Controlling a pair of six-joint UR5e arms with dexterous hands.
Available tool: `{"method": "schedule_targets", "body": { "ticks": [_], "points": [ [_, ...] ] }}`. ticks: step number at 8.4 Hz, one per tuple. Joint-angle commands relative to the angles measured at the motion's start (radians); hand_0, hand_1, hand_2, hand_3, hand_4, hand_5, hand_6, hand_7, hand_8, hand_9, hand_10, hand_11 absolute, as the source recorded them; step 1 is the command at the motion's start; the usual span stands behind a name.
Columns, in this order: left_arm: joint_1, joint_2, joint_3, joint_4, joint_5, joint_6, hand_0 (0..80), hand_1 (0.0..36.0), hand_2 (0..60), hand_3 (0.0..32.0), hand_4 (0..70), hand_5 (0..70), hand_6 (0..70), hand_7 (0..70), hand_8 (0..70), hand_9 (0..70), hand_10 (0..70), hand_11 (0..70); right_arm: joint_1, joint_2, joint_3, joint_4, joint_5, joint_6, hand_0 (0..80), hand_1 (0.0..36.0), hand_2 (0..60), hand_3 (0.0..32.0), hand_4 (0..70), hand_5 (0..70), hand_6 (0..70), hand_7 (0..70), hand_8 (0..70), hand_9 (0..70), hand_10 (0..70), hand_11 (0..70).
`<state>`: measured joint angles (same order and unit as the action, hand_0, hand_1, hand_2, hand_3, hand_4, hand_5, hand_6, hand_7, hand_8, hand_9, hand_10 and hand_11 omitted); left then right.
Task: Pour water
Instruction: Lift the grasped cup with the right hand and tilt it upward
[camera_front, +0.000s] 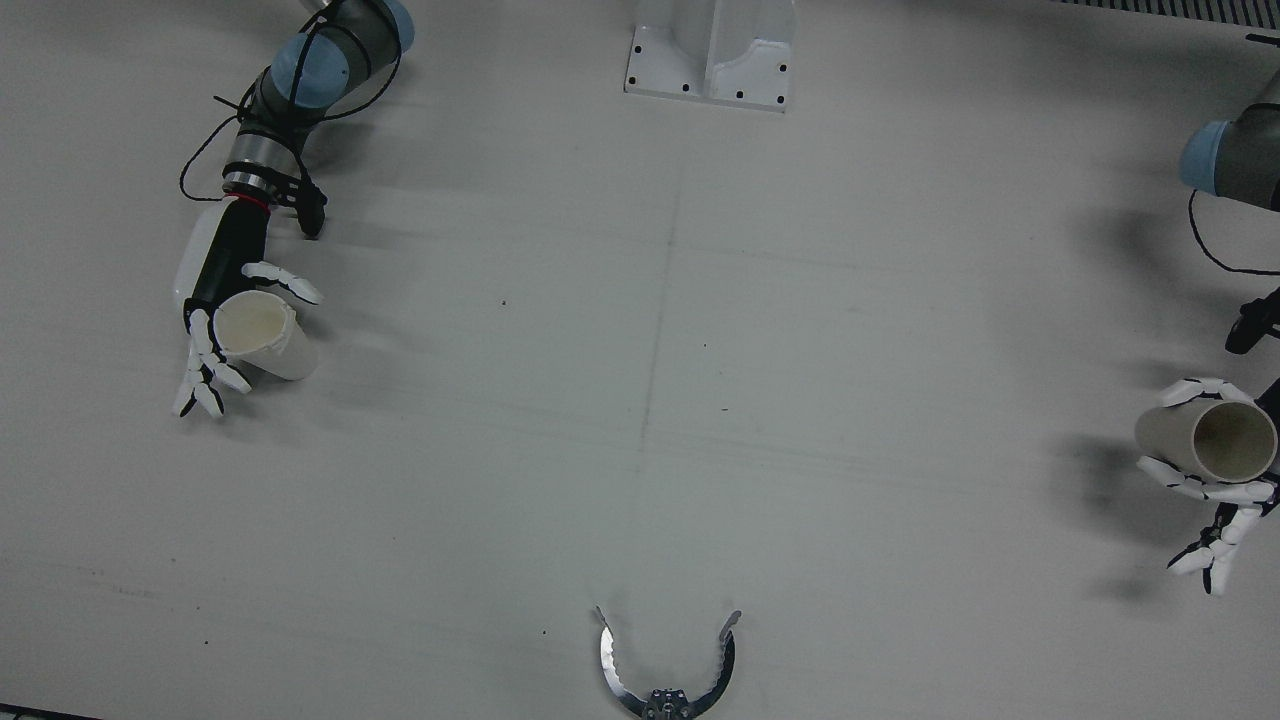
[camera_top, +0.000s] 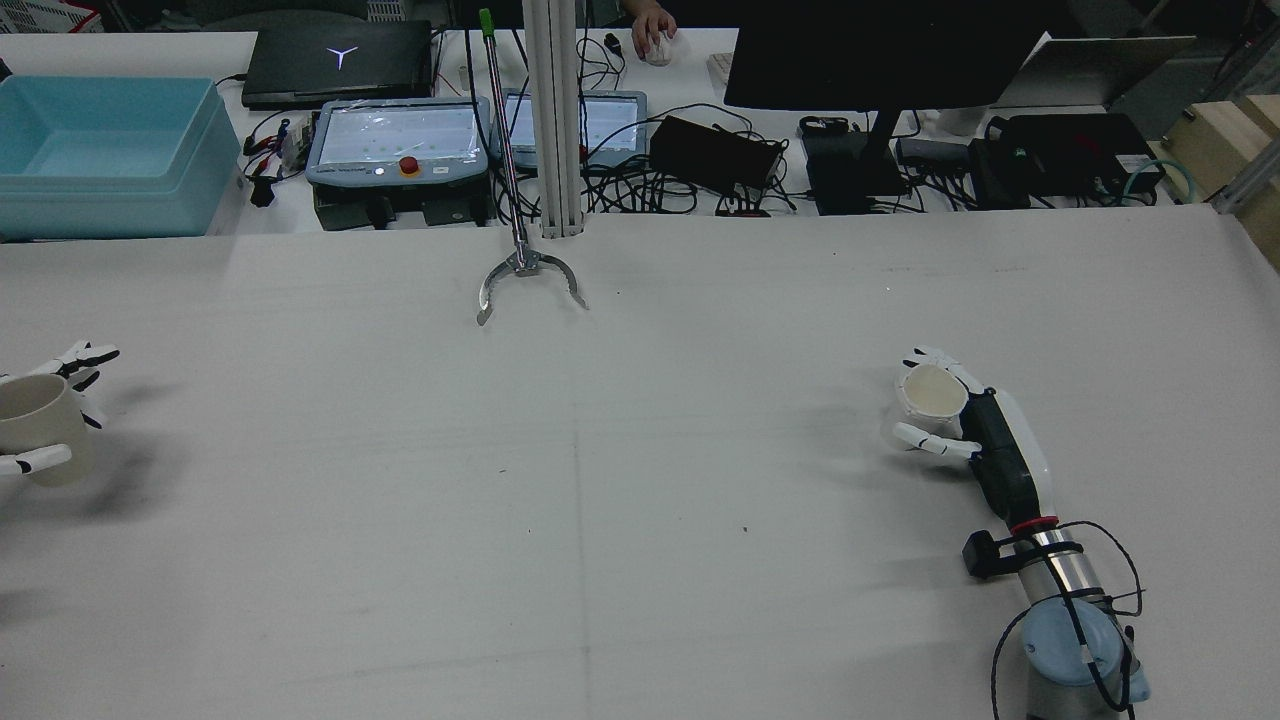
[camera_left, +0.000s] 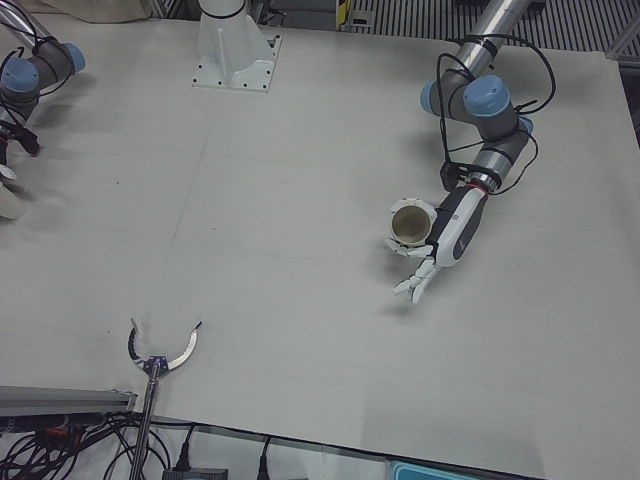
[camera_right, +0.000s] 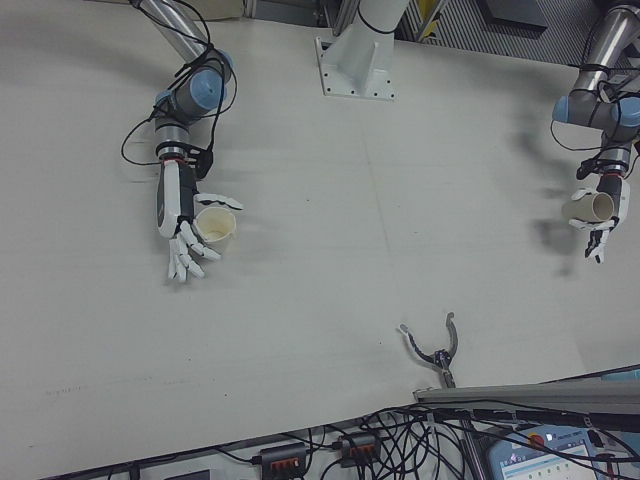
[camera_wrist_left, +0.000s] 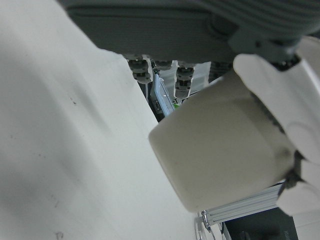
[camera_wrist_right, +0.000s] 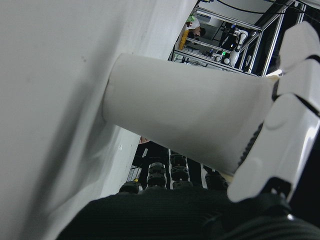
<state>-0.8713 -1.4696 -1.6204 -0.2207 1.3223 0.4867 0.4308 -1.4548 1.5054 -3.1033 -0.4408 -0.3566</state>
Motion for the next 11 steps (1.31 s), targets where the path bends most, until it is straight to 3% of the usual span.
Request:
{"method": "schedule_targets", "body": {
  "ticks": [1,2,3,4,5,6,7,8,10,11],
  "points": [
    [0.000,0.000,-0.001,0.000,0.000,0.000,35.2,25.4,60.0,0.0,70.0,70.0,8.9,15.3,0.7,1.6,6.0,8.6,0.000,0.001,-0.001,-0.001,0.001,-0.004,46.9,12.8,18.7,0.0,19.9,33.3,19.1,33.8,13.4,20.4,4.9,8.0],
    [0.000,0.000,-0.001,0.000,0.002,0.001,34.9,25.4,60.0,0.0,70.0,70.0,8.9,15.4,0.7,1.6,6.2,8.9,0.000,0.001,-0.001,-0.001,0.001,-0.004,46.6,10.4,21.2,0.0,26.3,50.6,36.4,51.3,28.8,41.1,12.4,18.5],
    [0.001,0.000,-0.001,0.000,0.002,0.001,36.2,25.6,60.0,0.0,70.0,70.0,8.9,15.2,0.7,1.6,6.1,8.8,0.000,0.002,-0.001,-0.001,-0.001,-0.004,45.9,7.9,21.5,0.0,27.0,65.6,48.9,64.4,40.7,55.5,19.9,29.2],
    [0.002,0.000,-0.001,0.000,0.002,0.001,36.4,25.7,60.0,0.0,70.0,70.0,8.9,15.2,0.7,1.6,6.0,8.6,0.000,0.004,-0.001,-0.001,0.001,-0.004,44.6,6.2,25.7,0.0,27.0,70.0,60.7,70.0,51.5,70.0,27.0,39.0],
    [0.002,0.000,-0.001,0.000,0.002,0.001,35.9,25.7,60.0,0.0,70.0,70.0,9.0,15.3,0.8,1.6,6.0,8.6,0.002,0.004,0.001,-0.001,0.001,-0.004,43.1,6.2,43.1,0.0,36.6,70.0,70.0,70.0,70.0,70.0,44.8,62.5],
    [0.000,0.002,0.001,0.000,0.000,0.001,36.2,25.7,60.0,0.0,70.0,70.0,8.9,15.4,0.7,1.6,6.0,8.7,0.008,0.002,0.002,-0.001,0.001,-0.004,42.4,6.9,59.0,0.0,45.0,70.0,70.0,70.0,70.0,70.0,60.9,70.0],
    [0.001,0.005,-0.001,-0.002,0.000,0.000,36.4,25.7,60.0,0.0,70.0,70.0,8.9,15.2,0.7,1.6,6.1,8.9,0.023,-0.001,0.012,-0.003,0.001,-0.002,41.5,5.8,60.0,0.0,53.4,70.0,70.0,70.0,70.0,70.0,70.0,70.0],
    [0.002,0.005,-0.004,-0.002,0.000,0.000,36.4,25.7,60.0,0.0,70.0,70.0,8.8,15.1,0.7,1.6,6.2,8.9,0.041,-0.006,0.031,-0.003,-0.001,-0.004,41.7,5.3,60.0,0.0,53.9,70.0,70.0,70.0,70.0,70.0,70.0,70.0],
    [0.006,-0.008,-0.054,0.013,0.009,0.012,36.0,25.7,60.0,0.0,70.0,70.0,8.8,15.1,0.7,1.6,6.2,8.9,0.080,-0.010,0.073,-0.015,-0.002,-0.010,43.3,6.2,58.9,0.0,48.4,70.0,70.0,70.0,70.0,70.0,69.2,70.0],
    [0.009,-0.012,-0.091,0.050,0.009,0.018,37.5,26.4,60.0,0.0,70.0,70.0,9.1,15.4,0.8,1.6,6.0,8.8,0.092,-0.010,0.094,-0.029,-0.002,-0.010,44.0,6.3,55.6,0.0,46.8,70.0,70.0,70.0,70.0,70.0,66.1,70.0]
  ]
}}
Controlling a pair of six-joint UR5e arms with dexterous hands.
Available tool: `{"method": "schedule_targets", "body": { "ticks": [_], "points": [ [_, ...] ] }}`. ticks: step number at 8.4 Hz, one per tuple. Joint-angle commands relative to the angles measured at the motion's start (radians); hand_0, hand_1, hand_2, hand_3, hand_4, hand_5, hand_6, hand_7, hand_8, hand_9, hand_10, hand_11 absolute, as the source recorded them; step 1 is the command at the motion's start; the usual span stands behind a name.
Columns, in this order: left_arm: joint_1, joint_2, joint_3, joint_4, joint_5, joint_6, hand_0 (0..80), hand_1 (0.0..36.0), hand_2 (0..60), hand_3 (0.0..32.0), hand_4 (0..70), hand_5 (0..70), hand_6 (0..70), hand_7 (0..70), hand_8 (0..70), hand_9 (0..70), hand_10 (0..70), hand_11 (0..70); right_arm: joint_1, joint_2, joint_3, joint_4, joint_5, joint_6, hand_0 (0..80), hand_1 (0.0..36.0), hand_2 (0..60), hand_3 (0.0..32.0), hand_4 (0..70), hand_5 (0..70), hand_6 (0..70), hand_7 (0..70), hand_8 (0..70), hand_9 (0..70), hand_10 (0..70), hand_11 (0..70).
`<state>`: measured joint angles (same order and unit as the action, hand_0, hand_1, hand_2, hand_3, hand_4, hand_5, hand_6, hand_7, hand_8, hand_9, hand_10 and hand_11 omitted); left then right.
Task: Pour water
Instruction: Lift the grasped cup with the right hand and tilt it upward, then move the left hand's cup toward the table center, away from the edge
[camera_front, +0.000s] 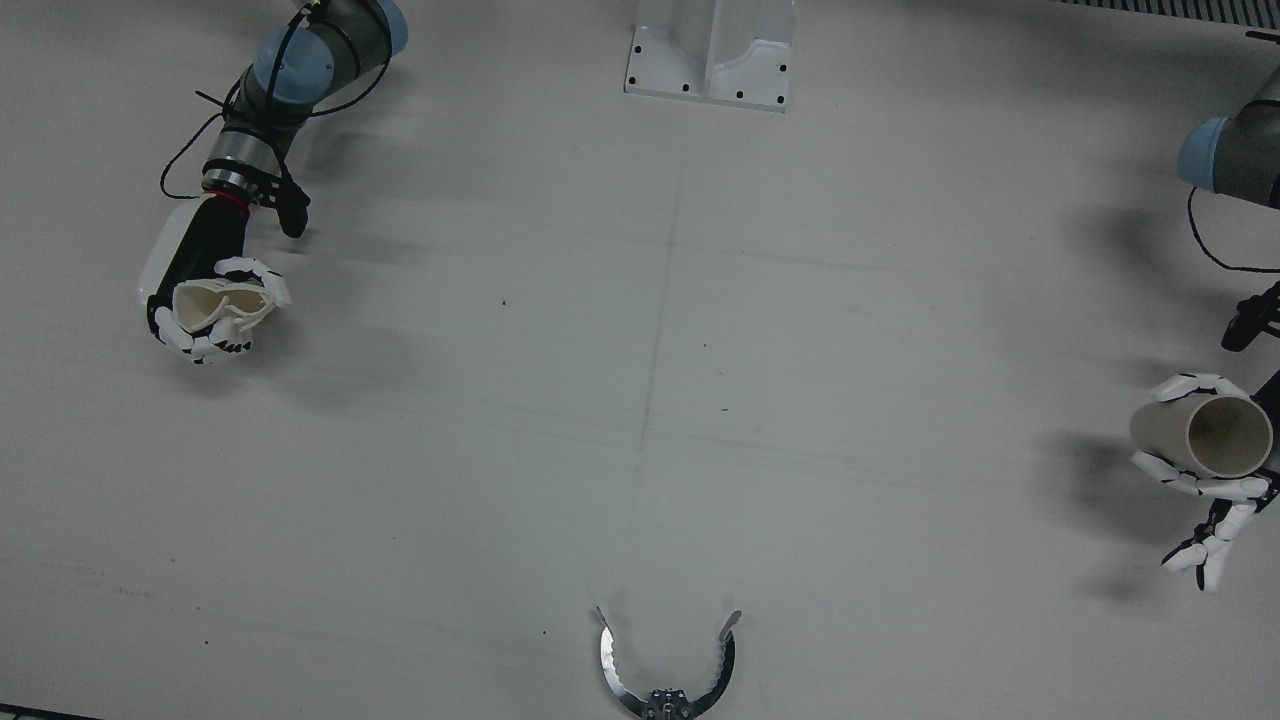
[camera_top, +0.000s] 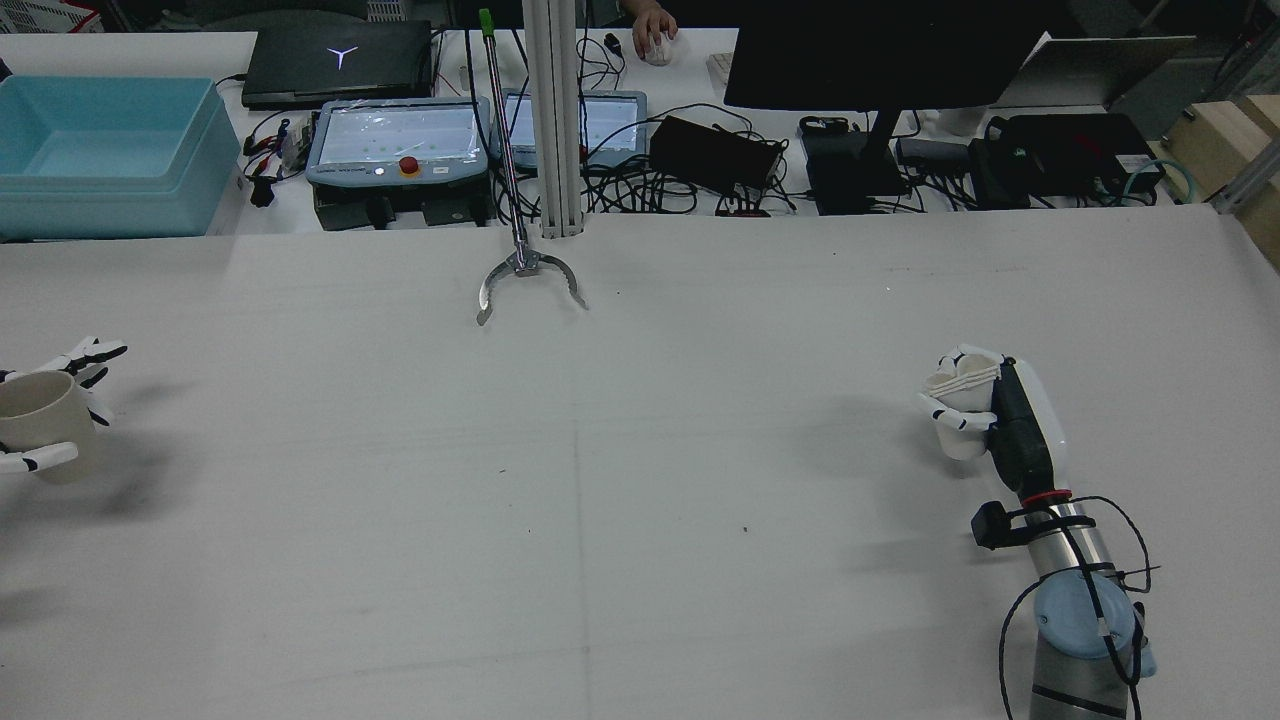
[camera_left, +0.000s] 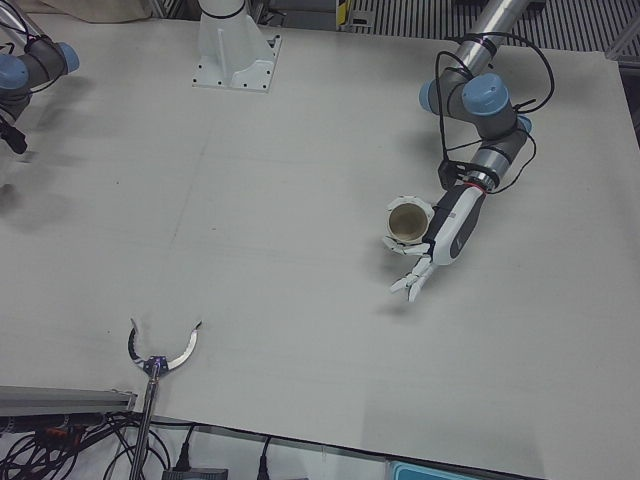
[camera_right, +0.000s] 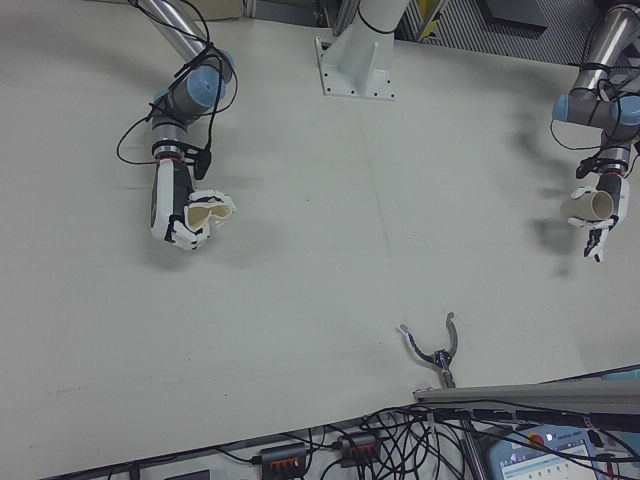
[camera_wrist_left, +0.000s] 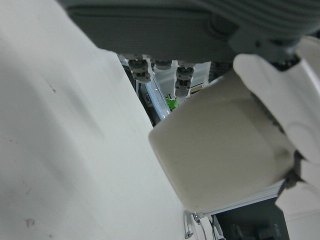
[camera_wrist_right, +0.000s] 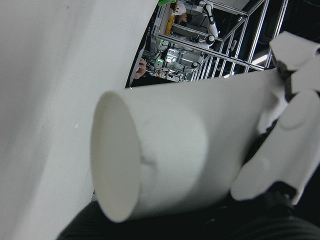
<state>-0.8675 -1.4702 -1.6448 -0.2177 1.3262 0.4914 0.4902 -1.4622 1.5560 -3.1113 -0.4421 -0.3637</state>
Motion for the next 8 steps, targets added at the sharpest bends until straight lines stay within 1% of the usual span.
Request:
{"method": "schedule_targets", "body": {
  "ticks": [1,2,3,4,5,6,7,8],
  "points": [
    [0.004,-0.045,-0.072,0.070,0.007,0.013,37.9,27.2,60.0,0.0,70.0,70.0,9.6,16.1,0.9,1.8,6.0,8.8,0.054,-0.004,0.067,-0.024,-0.003,-0.004,44.4,6.6,55.0,0.0,46.2,70.0,70.0,70.0,70.0,70.0,65.2,70.0],
    [0.008,-0.108,-0.078,0.119,0.010,0.015,37.9,27.4,60.0,0.0,70.0,70.0,9.8,16.4,0.9,1.8,6.1,8.9,0.079,-0.015,0.099,-0.029,-0.027,-0.023,44.7,6.7,53.9,0.0,45.8,70.0,70.0,70.0,70.0,70.0,64.2,70.0],
    [0.010,-0.169,-0.078,0.157,0.013,0.015,38.2,27.7,60.0,0.0,70.0,70.0,9.8,16.5,0.9,1.9,6.1,8.9,0.103,-0.015,0.125,-0.032,-0.035,-0.035,45.0,6.8,52.8,0.0,45.6,70.0,70.0,70.0,70.0,70.0,62.9,70.0],
    [0.046,-0.258,-0.079,0.212,0.030,0.015,38.2,27.6,60.0,0.0,70.0,70.0,9.8,16.4,0.9,1.8,6.1,8.9,0.122,-0.017,0.150,-0.032,-0.039,-0.047,45.4,6.8,52.2,0.0,46.2,70.0,70.0,70.0,70.0,70.0,62.2,70.0],
    [0.105,-0.347,-0.081,0.272,0.047,0.029,38.2,27.7,60.0,0.0,70.0,70.0,9.8,16.3,0.9,1.8,6.0,8.8,0.126,-0.015,0.156,-0.033,-0.040,-0.049,45.5,7.0,52.6,0.0,46.6,70.0,70.0,70.0,70.0,70.0,62.7,70.0],
    [0.163,-0.407,-0.089,0.290,0.056,0.085,38.5,28.0,60.0,0.0,70.0,70.0,9.9,16.4,0.9,1.8,6.0,8.8,0.130,-0.015,0.156,-0.033,-0.040,-0.049,45.7,7.3,52.8,0.0,46.6,70.0,70.0,70.0,70.0,70.0,62.3,70.0],
    [0.206,-0.458,-0.104,0.328,0.076,0.119,38.5,28.0,60.0,0.0,70.0,70.0,9.9,16.4,0.9,1.8,6.0,8.8,0.137,-0.018,0.156,-0.033,-0.040,-0.049,45.7,7.3,52.8,0.0,46.6,70.0,70.0,70.0,70.0,70.0,62.3,70.0],
    [0.226,-0.519,-0.105,0.336,0.077,0.177,39.4,28.6,60.0,0.0,70.0,70.0,9.7,16.8,0.9,1.9,5.8,8.6,0.137,-0.018,0.157,-0.033,-0.040,-0.049,45.8,7.4,51.8,0.0,45.9,70.0,70.0,70.0,70.0,70.0,61.8,70.0]
  ]
}}
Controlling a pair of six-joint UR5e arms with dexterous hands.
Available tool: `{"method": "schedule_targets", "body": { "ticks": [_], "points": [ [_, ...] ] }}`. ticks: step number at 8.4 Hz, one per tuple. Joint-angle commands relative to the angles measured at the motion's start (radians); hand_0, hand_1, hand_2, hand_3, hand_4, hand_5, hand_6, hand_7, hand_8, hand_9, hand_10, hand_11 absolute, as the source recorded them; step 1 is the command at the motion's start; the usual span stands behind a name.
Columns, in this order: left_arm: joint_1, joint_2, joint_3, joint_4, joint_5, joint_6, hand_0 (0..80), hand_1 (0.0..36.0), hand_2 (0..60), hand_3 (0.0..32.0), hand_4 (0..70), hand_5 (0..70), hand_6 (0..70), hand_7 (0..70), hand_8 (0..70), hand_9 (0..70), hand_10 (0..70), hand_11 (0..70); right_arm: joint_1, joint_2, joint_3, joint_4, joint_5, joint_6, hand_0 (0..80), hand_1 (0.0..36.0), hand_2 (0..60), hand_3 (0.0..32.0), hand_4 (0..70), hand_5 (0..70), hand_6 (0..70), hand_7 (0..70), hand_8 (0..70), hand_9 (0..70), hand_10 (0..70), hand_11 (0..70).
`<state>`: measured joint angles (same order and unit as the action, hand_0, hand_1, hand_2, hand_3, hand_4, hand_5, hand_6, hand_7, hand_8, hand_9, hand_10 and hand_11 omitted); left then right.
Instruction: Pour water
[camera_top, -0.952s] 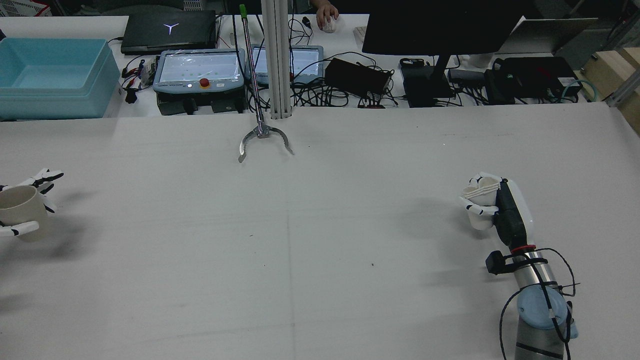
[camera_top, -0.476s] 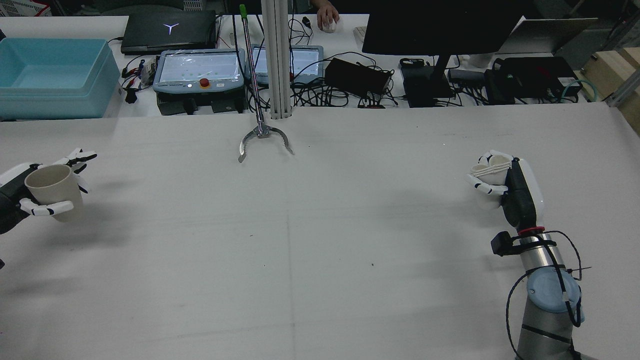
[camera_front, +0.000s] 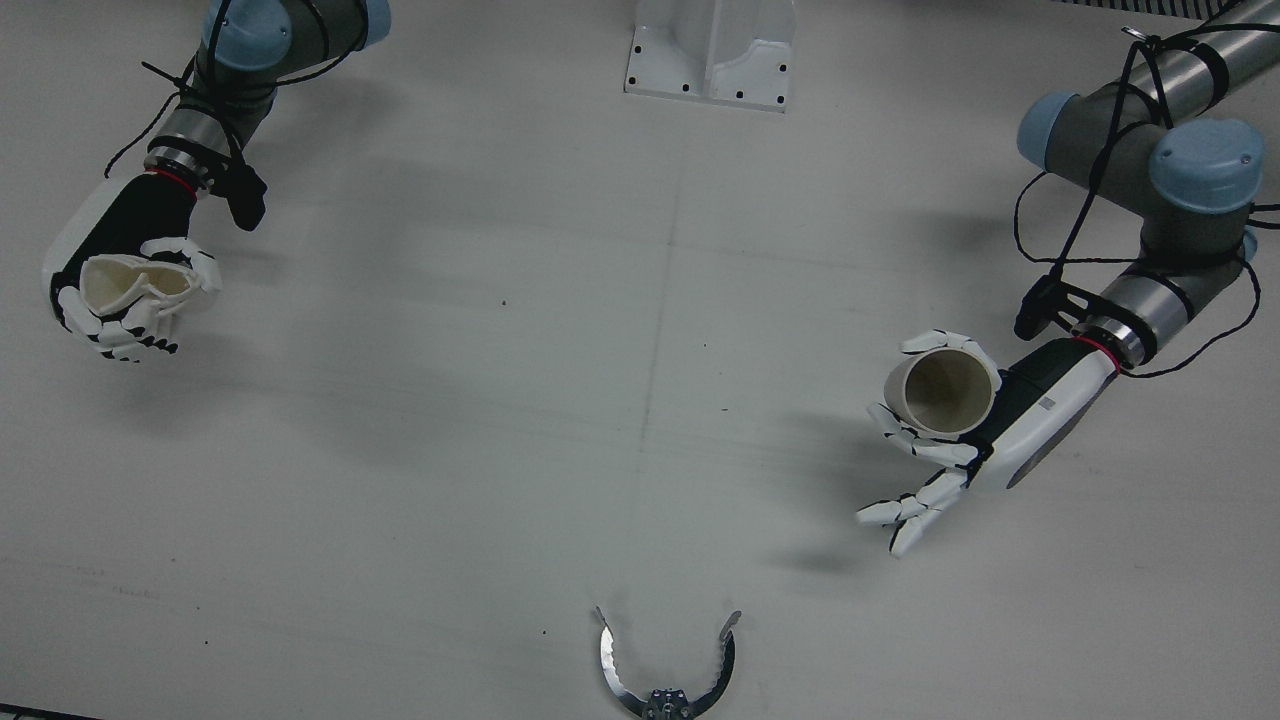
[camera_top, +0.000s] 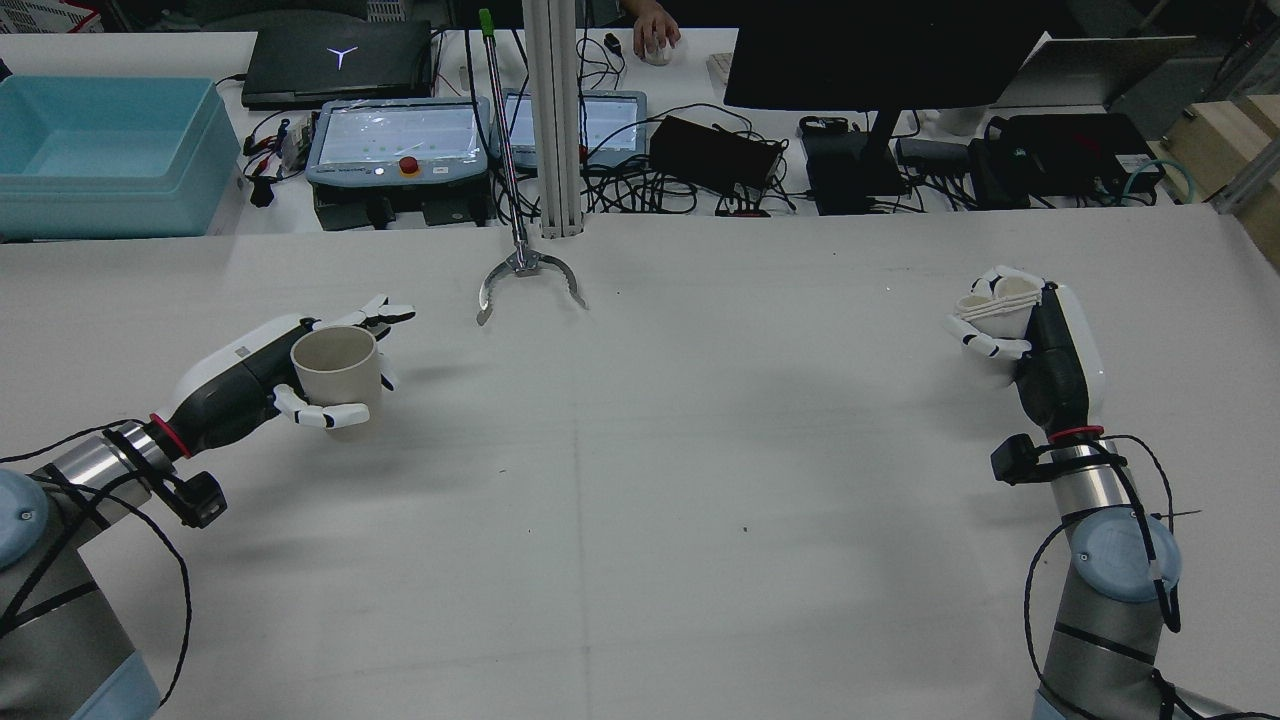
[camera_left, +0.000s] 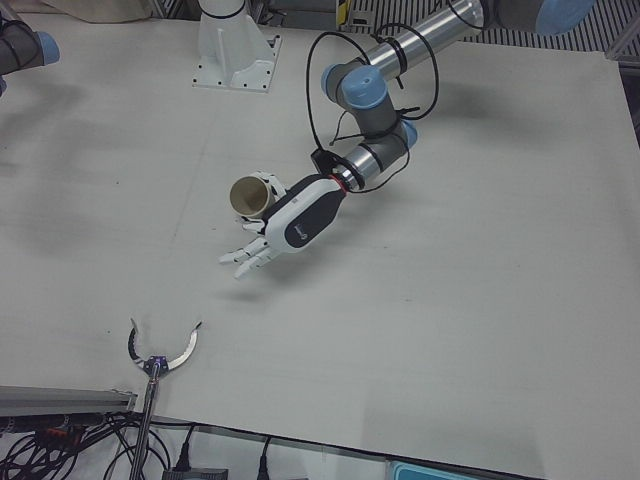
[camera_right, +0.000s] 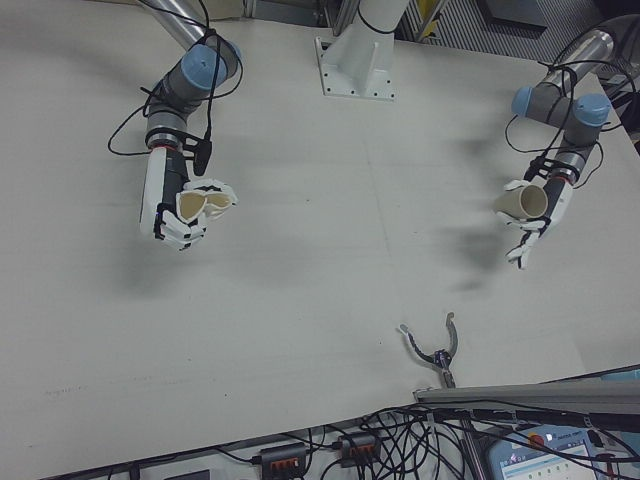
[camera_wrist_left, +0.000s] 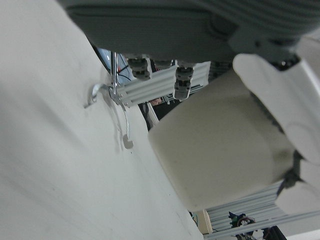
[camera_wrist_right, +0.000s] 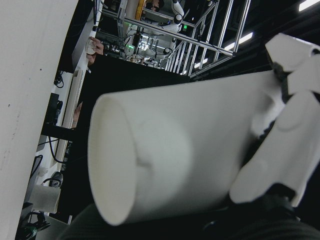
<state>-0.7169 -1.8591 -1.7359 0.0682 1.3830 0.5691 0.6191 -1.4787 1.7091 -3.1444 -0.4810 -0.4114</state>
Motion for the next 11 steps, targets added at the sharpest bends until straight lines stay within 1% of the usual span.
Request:
{"method": "schedule_targets", "body": {
  "ticks": [1,2,3,4,5,6,7,8,9,10,11],
  "points": [
    [0.135,-0.208,-0.016,0.083,0.019,0.153,39.0,28.4,60.0,0.0,70.0,70.0,9.7,16.9,0.9,1.9,5.8,8.6,0.011,-0.002,0.010,0.000,-0.001,-0.001,45.7,7.3,51.4,0.0,45.4,70.0,70.0,70.0,70.0,70.0,61.8,70.0],
    [0.184,-0.286,-0.020,0.116,0.019,0.231,39.3,28.7,60.0,0.0,70.0,70.0,9.7,17.1,0.9,2.0,5.7,8.5,0.014,-0.002,0.026,-0.003,-0.007,-0.003,45.7,7.4,51.1,0.0,44.9,70.0,70.0,70.0,70.0,70.0,62.0,70.0],
    [0.239,-0.340,-0.011,0.113,0.016,0.309,40.2,30.1,60.0,0.0,70.0,70.0,9.6,17.2,0.9,2.0,5.8,8.8,0.014,0.000,0.049,-0.026,-0.019,-0.004,45.7,7.4,50.8,0.0,44.5,70.0,70.0,70.0,70.0,70.0,61.7,70.0],
    [0.317,-0.356,0.013,0.110,0.016,0.316,40.1,30.6,60.0,0.0,70.0,70.0,9.4,16.9,0.8,1.9,6.1,9.2,0.014,0.001,0.088,-0.058,-0.022,-0.009,45.8,7.5,50.9,0.0,44.7,70.0,70.0,70.0,70.0,70.0,61.8,70.0],
    [0.320,-0.356,0.022,0.108,0.014,0.311,39.0,29.9,60.0,0.0,70.0,70.0,9.5,16.7,0.9,1.9,6.2,9.3,0.019,0.018,0.174,-0.121,-0.066,-0.088,45.8,7.6,50.5,0.0,43.0,70.0,70.0,70.0,70.0,70.0,64.4,70.0],
    [0.320,-0.354,0.022,0.108,0.016,0.310,38.2,28.7,60.0,0.0,70.0,70.0,9.5,16.3,0.9,1.8,6.4,9.5,0.055,0.062,0.343,-0.217,-0.168,-0.330,46.1,9.1,54.4,0.0,43.0,70.0,70.0,70.0,70.0,70.0,64.7,70.0],
    [0.317,-0.354,0.022,0.108,0.016,0.308,38.3,28.7,60.0,0.0,70.0,70.0,9.6,16.3,0.9,1.8,6.5,9.6,0.069,0.107,0.509,-0.239,-0.265,-0.644,46.7,11.2,58.6,0.0,42.1,70.0,70.0,70.0,70.0,70.0,64.7,70.0],
    [0.316,-0.354,0.022,0.108,0.016,0.307,38.3,28.5,60.0,0.0,70.0,70.0,9.7,16.3,0.9,1.8,6.5,9.6,0.067,0.138,0.585,-0.238,-0.289,-0.844,46.9,11.8,60.0,0.0,39.3,70.0,70.0,70.0,70.0,70.0,68.0,70.0],
    [0.316,-0.356,0.022,0.107,0.017,0.307,38.2,28.4,60.0,0.0,70.0,70.0,9.7,16.1,0.9,1.8,6.5,9.6,0.041,0.144,0.592,-0.238,-0.292,-0.872,46.2,11.1,60.0,0.0,39.8,70.0,70.0,70.0,70.0,70.0,70.0,70.0],
    [0.315,-0.354,0.021,0.107,0.019,0.305,37.9,28.0,60.0,0.0,70.0,70.0,9.7,16.1,0.9,1.8,6.5,9.6,-0.004,0.144,0.595,-0.243,-0.306,-0.891,46.0,11.0,60.0,0.0,40.4,70.0,70.0,70.0,70.0,70.0,70.0,70.0],
    [0.307,-0.353,0.022,0.107,0.019,0.292,37.9,27.9,60.0,0.0,70.0,70.0,9.8,16.0,0.9,1.8,6.6,9.6,-0.037,0.144,0.593,-0.244,-0.354,-0.990,46.1,11.8,60.0,0.0,39.2,70.0,70.0,70.0,70.0,70.0,70.0,70.0]
  ]
}}
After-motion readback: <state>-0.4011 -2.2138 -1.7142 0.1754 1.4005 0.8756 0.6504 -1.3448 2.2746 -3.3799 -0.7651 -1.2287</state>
